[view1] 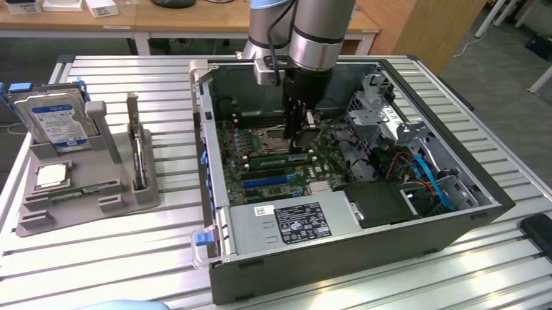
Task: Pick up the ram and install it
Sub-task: 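Insert the ram into the slot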
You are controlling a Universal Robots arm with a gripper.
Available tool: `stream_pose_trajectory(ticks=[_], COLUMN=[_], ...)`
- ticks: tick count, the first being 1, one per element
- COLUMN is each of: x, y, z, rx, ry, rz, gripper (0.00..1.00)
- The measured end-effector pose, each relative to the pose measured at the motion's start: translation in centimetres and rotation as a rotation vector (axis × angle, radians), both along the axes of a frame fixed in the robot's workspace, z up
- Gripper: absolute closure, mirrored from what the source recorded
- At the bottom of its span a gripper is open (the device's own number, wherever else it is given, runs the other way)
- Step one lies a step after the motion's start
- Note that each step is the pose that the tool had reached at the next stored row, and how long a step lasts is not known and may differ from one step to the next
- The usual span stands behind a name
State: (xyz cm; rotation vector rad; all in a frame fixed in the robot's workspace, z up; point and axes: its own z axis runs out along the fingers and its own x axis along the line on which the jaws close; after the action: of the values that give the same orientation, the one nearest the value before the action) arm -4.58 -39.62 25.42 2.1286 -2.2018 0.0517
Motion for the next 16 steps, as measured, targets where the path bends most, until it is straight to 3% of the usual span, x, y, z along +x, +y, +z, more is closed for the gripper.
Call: stream_pose_trajectory(ticks=[5, 16], x=[0.0, 0.0], y=[0.01, 0.01], z=[0.80, 3.16], rx=[-0.0076, -0.0084], ry=[0.0000, 0.0000], rz=[0.000, -0.001], gripper=[0.50, 0.50])
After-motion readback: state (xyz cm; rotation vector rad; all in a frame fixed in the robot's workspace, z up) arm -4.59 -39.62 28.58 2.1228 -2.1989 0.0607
